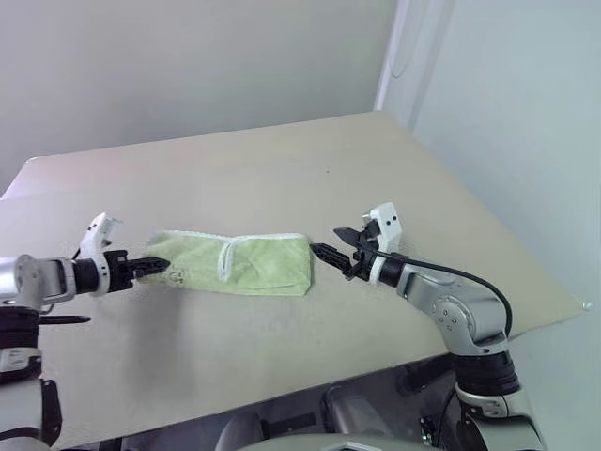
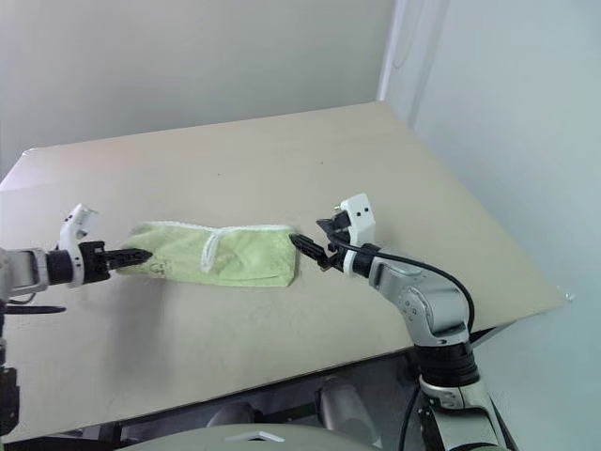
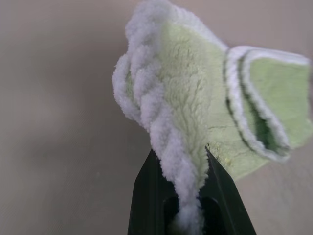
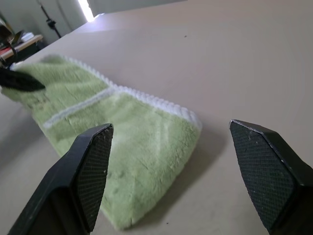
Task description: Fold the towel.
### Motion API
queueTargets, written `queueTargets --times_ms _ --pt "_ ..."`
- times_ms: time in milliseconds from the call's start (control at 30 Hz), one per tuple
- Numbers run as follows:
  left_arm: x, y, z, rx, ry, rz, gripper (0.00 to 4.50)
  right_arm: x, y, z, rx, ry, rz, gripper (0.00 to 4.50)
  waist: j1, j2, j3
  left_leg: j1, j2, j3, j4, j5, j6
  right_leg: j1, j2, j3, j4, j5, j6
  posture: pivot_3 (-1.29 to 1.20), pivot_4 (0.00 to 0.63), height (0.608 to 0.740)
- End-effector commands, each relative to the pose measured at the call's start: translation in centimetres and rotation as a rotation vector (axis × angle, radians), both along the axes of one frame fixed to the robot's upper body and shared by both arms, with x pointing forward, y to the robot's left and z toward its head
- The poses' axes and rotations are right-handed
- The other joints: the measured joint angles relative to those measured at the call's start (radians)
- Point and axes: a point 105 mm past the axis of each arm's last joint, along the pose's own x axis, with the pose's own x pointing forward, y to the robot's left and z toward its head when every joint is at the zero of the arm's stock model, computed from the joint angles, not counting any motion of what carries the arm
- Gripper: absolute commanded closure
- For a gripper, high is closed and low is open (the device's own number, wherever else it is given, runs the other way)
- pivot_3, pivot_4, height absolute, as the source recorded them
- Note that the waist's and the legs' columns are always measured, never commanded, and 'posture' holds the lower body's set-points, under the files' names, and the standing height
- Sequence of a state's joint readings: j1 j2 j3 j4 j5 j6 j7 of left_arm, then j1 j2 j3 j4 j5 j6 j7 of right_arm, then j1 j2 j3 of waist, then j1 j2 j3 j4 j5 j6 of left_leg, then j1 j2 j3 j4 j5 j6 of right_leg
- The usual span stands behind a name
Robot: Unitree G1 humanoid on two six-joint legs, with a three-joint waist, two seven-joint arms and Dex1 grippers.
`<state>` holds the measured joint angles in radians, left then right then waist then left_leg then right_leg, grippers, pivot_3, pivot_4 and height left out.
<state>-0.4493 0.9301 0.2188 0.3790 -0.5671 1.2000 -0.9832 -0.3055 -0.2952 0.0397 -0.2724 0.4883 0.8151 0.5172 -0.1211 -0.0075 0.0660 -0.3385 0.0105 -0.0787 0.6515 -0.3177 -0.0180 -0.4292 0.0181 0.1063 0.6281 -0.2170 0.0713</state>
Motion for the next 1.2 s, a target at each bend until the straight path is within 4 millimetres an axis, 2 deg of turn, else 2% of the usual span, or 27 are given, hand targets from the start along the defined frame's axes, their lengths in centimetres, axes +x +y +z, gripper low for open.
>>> queueTargets --times_ms 33,200,567,800,1000,1200 --pt "1.1 -2.2 2.7 0.013 -0.097 -0.117 4.47 -0.3 0.6 1.1 0.012 -0.049 0.034 0.51 0.003 -0.001 0.001 0.000 0.000 0.000 0.000 0.000 0.000 0.000 0.000 0.000 0.000 0.000 0.000 0.00 0.000 0.740" --pt "2.1 -6.4 4.2 -0.026 -0.158 -0.258 4.47 -0.4 0.8 1.1 0.001 -0.056 0.044 0.51 0.002 -0.002 0.001 -0.001 0.000 0.000 0.000 0.000 0.000 0.000 0.000 0.000 -0.001 0.000 0.000 0.00 0.000 0.740" --pt "3.0 -14.1 3.2 -0.082 -0.119 -0.572 4.47 -1.2 -0.1 1.0 -0.005 -0.065 -0.023 0.51 0.002 -0.002 0.001 0.000 0.000 0.000 -0.001 0.000 0.000 0.000 0.001 0.000 0.000 -0.001 -0.001 0.00 0.000 0.740" --pt "3.6 -18.2 2.6 -0.097 -0.097 -0.730 4.47 -1.5 -0.9 0.7 -0.012 -0.063 -0.087 0.51 0.002 -0.002 0.001 0.000 0.000 0.000 -0.001 0.000 0.000 0.000 0.001 0.000 0.000 -0.001 -0.001 0.00 0.000 0.740" --pt "3.3 -19.7 0.0 -0.012 -0.081 -0.815 4.47 -1.7 -1.5 0.6 -0.025 -0.064 -0.131 0.51 0.001 -0.002 0.001 0.000 0.000 0.000 -0.001 0.000 0.000 0.000 0.001 0.001 0.000 -0.001 -0.001 0.00 0.000 0.740" --pt "3.3 -20.8 0.0 -0.049 -0.144 -0.818 4.47 -2.0 -1.9 0.3 -0.037 -0.055 -0.154 0.51 0.004 -0.002 0.001 0.000 0.000 0.000 -0.001 0.000 0.000 0.000 0.001 0.001 0.001 -0.001 -0.001 0.00 0.000 0.740"
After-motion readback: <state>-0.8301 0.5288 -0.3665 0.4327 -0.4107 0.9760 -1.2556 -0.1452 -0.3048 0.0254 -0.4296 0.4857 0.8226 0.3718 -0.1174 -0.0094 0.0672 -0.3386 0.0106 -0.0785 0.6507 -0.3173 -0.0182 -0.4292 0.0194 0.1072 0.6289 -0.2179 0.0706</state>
